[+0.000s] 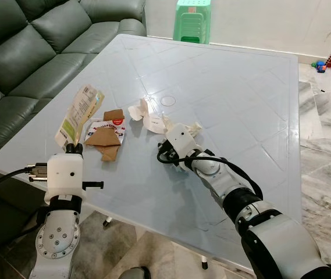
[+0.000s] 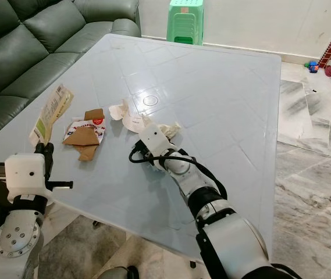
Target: Picking trash to rubbish bin
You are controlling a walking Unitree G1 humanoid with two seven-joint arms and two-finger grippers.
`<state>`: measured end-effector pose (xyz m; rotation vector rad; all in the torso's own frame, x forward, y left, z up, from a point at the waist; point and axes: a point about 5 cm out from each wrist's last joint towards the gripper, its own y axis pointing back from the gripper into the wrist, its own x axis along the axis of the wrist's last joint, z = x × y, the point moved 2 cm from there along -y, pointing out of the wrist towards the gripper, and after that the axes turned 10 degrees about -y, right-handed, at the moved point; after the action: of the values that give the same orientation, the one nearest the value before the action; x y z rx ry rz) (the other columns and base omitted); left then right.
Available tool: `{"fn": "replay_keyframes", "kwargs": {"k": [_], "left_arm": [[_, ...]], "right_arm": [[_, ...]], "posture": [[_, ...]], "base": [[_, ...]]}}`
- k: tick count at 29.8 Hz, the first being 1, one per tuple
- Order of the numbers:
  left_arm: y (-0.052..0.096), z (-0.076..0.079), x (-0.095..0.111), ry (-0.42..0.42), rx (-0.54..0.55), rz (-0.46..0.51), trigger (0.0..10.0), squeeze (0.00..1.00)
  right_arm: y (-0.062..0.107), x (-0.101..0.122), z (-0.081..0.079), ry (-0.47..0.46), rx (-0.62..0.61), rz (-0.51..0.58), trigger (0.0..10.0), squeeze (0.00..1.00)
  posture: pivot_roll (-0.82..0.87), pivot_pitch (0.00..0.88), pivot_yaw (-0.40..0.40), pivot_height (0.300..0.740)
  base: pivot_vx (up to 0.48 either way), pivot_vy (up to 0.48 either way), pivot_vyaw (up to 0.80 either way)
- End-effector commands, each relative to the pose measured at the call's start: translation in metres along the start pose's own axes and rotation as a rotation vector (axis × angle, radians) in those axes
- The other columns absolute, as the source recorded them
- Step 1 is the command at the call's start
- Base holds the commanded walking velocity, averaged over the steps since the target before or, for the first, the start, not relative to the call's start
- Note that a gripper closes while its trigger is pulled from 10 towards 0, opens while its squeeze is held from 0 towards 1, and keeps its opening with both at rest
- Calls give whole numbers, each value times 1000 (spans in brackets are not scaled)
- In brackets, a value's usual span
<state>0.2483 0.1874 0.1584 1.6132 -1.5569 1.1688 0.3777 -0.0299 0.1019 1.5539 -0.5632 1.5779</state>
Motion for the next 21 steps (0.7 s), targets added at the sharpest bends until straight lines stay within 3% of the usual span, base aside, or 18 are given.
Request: {"fn": "replay_keyframes", "kwargs": {"k": [1, 10, 18, 21], "left_arm": [[0, -1, -2, 2, -4, -11, 0, 0], [-7, 1, 0, 15, -3, -1, 0, 0], [-20, 7, 5, 55, 3, 31, 0, 0], [-32, 16, 6, 121, 1, 23, 0, 0]], "right_arm": [[8, -34, -6, -63, 28, -124, 0, 0], [11, -30, 3, -109, 11, -73, 0, 0], [15, -15, 13, -138, -40, 44, 0, 0], [26, -7, 24, -178, -102, 137, 0, 0]], "posture": [[176, 117, 31, 740], [155, 110, 33, 740], [87, 93, 28, 740], [40, 82, 27, 740]], "base": [[0, 0, 0], [0, 0, 0], [0, 0, 0], [0, 0, 0]]}}
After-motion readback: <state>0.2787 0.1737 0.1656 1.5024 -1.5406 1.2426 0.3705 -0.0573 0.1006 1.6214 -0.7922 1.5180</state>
